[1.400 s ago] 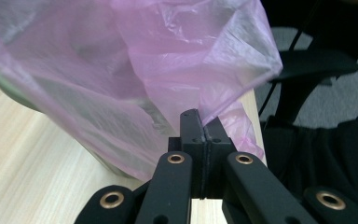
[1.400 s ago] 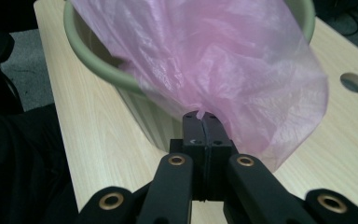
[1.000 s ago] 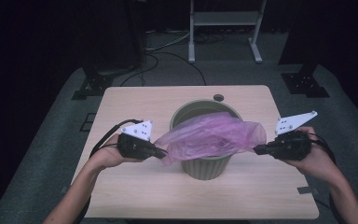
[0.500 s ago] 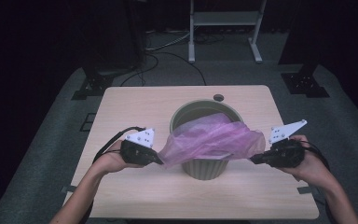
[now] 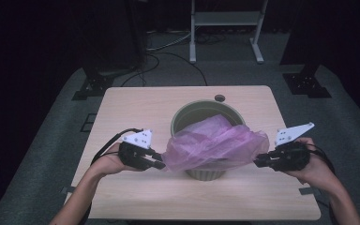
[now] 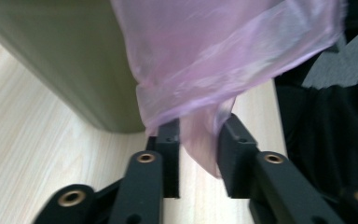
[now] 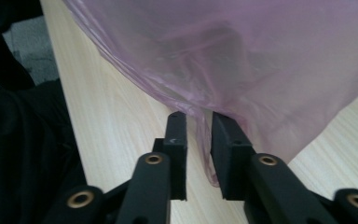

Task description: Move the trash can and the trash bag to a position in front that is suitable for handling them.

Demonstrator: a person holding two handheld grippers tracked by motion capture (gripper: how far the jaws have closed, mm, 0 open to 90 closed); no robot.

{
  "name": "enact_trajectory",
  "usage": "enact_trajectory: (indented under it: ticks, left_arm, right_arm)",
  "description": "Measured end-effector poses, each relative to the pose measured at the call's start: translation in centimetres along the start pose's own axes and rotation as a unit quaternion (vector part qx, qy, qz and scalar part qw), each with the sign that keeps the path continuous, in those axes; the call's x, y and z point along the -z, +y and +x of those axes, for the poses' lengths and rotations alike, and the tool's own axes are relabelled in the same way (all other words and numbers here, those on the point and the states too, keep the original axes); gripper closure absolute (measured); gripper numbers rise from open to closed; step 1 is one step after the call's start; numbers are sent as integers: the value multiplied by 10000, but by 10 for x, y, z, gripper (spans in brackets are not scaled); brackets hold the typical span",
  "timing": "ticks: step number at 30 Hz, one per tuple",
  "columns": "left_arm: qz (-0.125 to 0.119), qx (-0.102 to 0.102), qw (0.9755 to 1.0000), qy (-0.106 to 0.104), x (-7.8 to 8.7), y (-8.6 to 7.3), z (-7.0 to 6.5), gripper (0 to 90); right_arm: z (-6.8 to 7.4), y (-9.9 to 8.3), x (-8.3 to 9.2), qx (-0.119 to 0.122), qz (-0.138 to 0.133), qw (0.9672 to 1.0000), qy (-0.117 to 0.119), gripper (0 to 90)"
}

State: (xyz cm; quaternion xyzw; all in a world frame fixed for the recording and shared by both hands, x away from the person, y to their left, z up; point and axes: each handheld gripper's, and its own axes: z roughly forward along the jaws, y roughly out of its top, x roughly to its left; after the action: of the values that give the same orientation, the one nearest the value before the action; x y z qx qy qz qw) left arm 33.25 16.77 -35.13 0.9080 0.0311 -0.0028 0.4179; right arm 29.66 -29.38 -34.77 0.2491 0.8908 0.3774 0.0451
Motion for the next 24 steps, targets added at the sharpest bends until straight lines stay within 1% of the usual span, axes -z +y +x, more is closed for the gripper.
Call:
enact_trajectory:
  ticks: [4,5,7,9,11,13,16,17,18,20,22,24]
  left_arm:
    - [-230,37,9997,21,15,1,-4,606]
    - [-287,34,9996,-6,18,1,-5,591]
    - [-340,13,9994,3,23,2,-8,568]
    - [-421,-4,9991,-69,27,3,-10,549]
    - [-437,11,9990,-16,31,3,-11,540]
    - [-491,25,9988,17,34,3,-12,535]
    - [-538,64,9984,134,37,4,-11,496]
    - [-565,94,9982,178,38,5,-10,477]
    - [-563,95,9981,225,40,6,-10,470]
    - [-644,111,9973,319,44,8,-9,469]
    - [-711,153,9965,411,47,9,-8,468]
    - [-750,185,9959,479,49,10,-7,467]
  right_arm:
    - [10,2,14,117,-202,9997,26,707]
    - [12,2,17,147,-238,9996,16,696]
    - [16,3,23,180,-314,9993,-11,681]
    - [19,5,28,224,-412,9989,-13,660]
    - [22,6,31,264,-514,9983,-60,651]
    - [25,9,34,319,-592,9976,-141,634]
    - [28,15,36,420,-731,9960,-286,588]
    - [28,17,37,471,-794,9951,-363,575]
    - [29,20,38,508,-849,9942,-423,563]
    - [30,25,40,589,-975,9920,-538,528]
    - [31,30,42,672,-1029,9901,-684,508]
    - [31,34,43,706,-1064,9887,-784,500]
